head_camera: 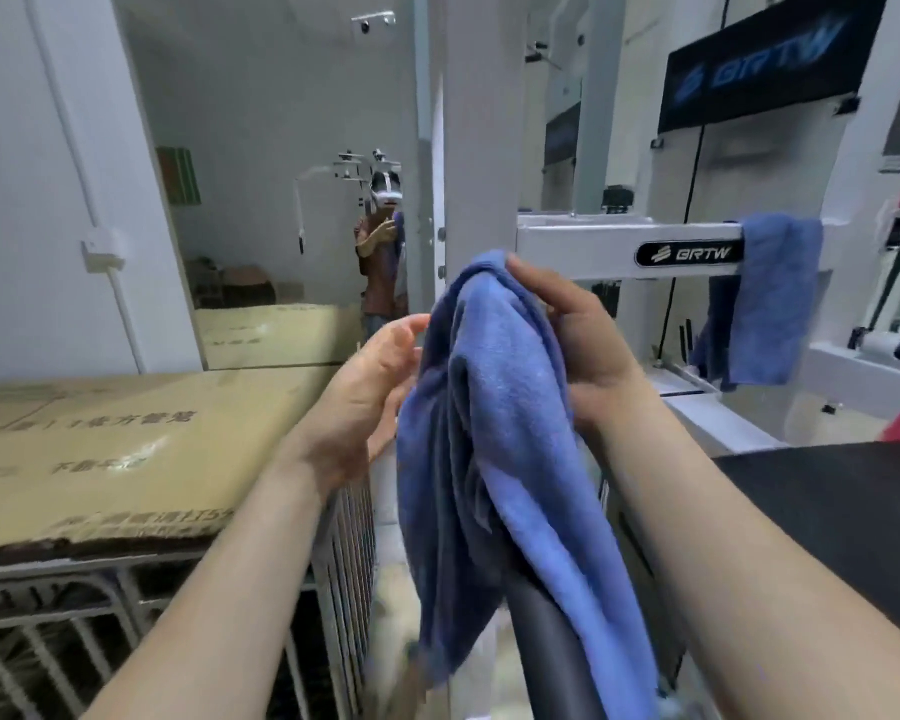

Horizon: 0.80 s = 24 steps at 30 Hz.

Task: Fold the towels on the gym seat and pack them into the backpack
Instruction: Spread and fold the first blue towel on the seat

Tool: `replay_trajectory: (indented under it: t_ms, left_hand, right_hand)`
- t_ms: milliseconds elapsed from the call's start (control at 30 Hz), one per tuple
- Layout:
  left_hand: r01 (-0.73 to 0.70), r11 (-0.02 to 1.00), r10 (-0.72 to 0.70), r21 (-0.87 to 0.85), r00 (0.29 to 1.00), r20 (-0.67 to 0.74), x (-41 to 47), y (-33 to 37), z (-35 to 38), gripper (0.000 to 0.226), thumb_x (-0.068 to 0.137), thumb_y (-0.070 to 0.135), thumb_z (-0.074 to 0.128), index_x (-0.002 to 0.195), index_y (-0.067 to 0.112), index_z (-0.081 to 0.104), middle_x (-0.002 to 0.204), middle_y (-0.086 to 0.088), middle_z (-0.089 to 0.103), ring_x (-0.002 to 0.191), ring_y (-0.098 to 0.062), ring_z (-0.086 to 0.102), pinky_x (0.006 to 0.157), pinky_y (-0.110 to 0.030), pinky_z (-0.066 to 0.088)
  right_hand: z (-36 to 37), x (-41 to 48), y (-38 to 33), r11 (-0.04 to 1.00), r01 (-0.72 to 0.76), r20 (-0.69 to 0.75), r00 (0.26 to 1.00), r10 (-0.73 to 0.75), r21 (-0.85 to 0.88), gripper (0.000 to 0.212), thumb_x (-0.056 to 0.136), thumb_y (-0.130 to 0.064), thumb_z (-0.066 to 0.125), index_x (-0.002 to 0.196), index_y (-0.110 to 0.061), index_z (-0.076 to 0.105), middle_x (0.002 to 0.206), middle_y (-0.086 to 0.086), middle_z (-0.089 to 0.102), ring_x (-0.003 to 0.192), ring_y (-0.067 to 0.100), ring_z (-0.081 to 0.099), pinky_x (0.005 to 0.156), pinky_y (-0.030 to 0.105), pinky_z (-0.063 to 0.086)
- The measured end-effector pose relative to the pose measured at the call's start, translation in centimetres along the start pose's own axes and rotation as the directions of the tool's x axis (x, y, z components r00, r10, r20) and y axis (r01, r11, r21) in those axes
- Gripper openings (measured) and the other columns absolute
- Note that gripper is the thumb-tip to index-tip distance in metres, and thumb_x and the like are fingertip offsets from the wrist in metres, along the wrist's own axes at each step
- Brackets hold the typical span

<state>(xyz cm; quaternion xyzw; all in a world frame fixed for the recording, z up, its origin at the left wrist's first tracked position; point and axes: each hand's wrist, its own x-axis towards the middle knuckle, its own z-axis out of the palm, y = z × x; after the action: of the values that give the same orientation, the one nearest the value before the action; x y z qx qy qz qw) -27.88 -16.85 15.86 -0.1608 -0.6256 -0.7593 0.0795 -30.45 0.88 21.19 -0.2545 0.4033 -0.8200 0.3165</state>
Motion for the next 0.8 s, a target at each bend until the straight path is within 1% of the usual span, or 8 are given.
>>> replay_trajectory:
  t_ms: [133,267,367,433,500,567,667,800]
  left_hand:
    - [-0.144,0.965,0.138,0.217,0.989,0.043,-0.9,1.0,-1.5,0.025,0.086,0.016,0.065,0.111,0.015,0.063,0.105,0.005,0.072,0.101,-0.007,0.066,0.082,-0.023,0.052]
    - [-0.117,0.992,0.119,-0.040,0.992,0.044,-1.9,1.9,-4.6,0.030,0.089,0.021,0.056,0.114,0.008,0.064,0.110,-0.007,0.070,0.104,-0.018,0.065,0.089,-0.033,0.053]
    - [-0.003,0.963,0.055,-0.271,0.981,0.185,-2.8,2.6,-5.9,0.042,0.090,0.030,0.041,0.095,0.009,0.077,0.098,-0.007,0.074,0.094,-0.017,0.070,0.079,-0.027,0.055]
    - [-0.003,0.975,0.053,-0.222,0.974,0.219,-2.5,2.8,-6.0,0.029,0.085,0.028,0.054,0.090,0.009,0.076,0.092,-0.007,0.074,0.086,-0.017,0.070,0.075,-0.027,0.056]
    - [-0.010,0.988,0.052,-0.157,0.963,0.265,-2.2,3.0,-5.4,0.030,0.074,0.028,0.076,0.095,0.008,0.069,0.090,-0.009,0.071,0.080,-0.018,0.069,0.072,-0.028,0.056]
    - [0.038,0.992,0.008,-0.124,0.938,0.345,-1.9,3.5,-4.1,0.032,0.067,0.028,0.083,0.084,0.010,0.062,0.077,-0.005,0.067,0.066,-0.014,0.066,0.061,-0.023,0.054]
    - [0.012,0.999,0.003,-0.039,0.933,0.360,-1.5,4.1,-2.0,0.046,0.058,0.034,0.088,0.073,0.015,0.049,0.066,0.000,0.059,0.056,-0.011,0.058,0.055,-0.019,0.049]
    - [0.037,0.994,-0.071,0.108,0.939,0.337,-1.3,6.0,2.1,0.054,0.059,0.021,0.088,0.104,0.007,0.063,0.082,-0.008,0.071,0.064,-0.016,0.067,0.058,-0.023,0.054]
  right_hand:
    - [4.0,3.1,0.6,0.916,-0.005,0.082,0.996,0.041,-0.401,0.031,0.092,-0.029,0.054,0.083,-0.002,0.063,0.075,0.018,0.063,0.066,0.025,0.061,0.065,0.029,0.051]
    - [5.2,5.2,0.5,0.526,0.118,0.033,0.985,-0.167,-0.842,0.010,0.085,-0.009,0.068,0.091,-0.005,0.061,0.082,0.013,0.058,0.072,0.019,0.056,0.063,0.026,0.046]
    - [4.5,5.3,0.3,0.247,0.086,0.004,0.950,-0.312,-0.965,0.029,0.076,0.009,0.066,0.066,-0.014,0.051,0.063,0.000,0.048,0.056,0.004,0.043,0.050,0.016,0.035]
    - [3.3,5.4,0.3,0.004,0.040,0.034,0.897,-0.440,-0.999,0.039,0.073,0.010,0.059,0.057,-0.021,0.041,0.055,-0.006,0.037,0.052,0.003,0.033,0.047,0.017,0.026]
    - [2.0,5.3,0.0,-0.228,-0.050,0.092,0.819,-0.567,-0.972,0.033,0.072,0.001,0.053,0.057,-0.023,0.037,0.054,-0.008,0.035,0.057,0.013,0.036,0.050,0.027,0.030]
    - [1.1,4.5,-0.9,-0.322,-0.159,0.106,0.734,-0.671,-0.933,0.020,0.073,-0.003,0.048,0.066,-0.020,0.039,0.058,-0.005,0.040,0.064,0.026,0.042,0.056,0.037,0.033]
    - [-0.4,2.9,-3.7,-0.130,-0.265,-0.040,0.553,-0.832,-0.955,0.010,0.081,-0.005,0.042,0.083,-0.015,0.042,0.071,0.005,0.049,0.067,0.027,0.042,0.058,0.034,0.031]
    - [-2.4,-0.3,-8.6,0.581,0.084,-0.467,0.508,-0.724,-0.809,0.017,0.090,-0.005,0.041,0.086,-0.019,0.048,0.070,0.001,0.051,0.044,0.011,0.052,0.046,0.022,0.045]
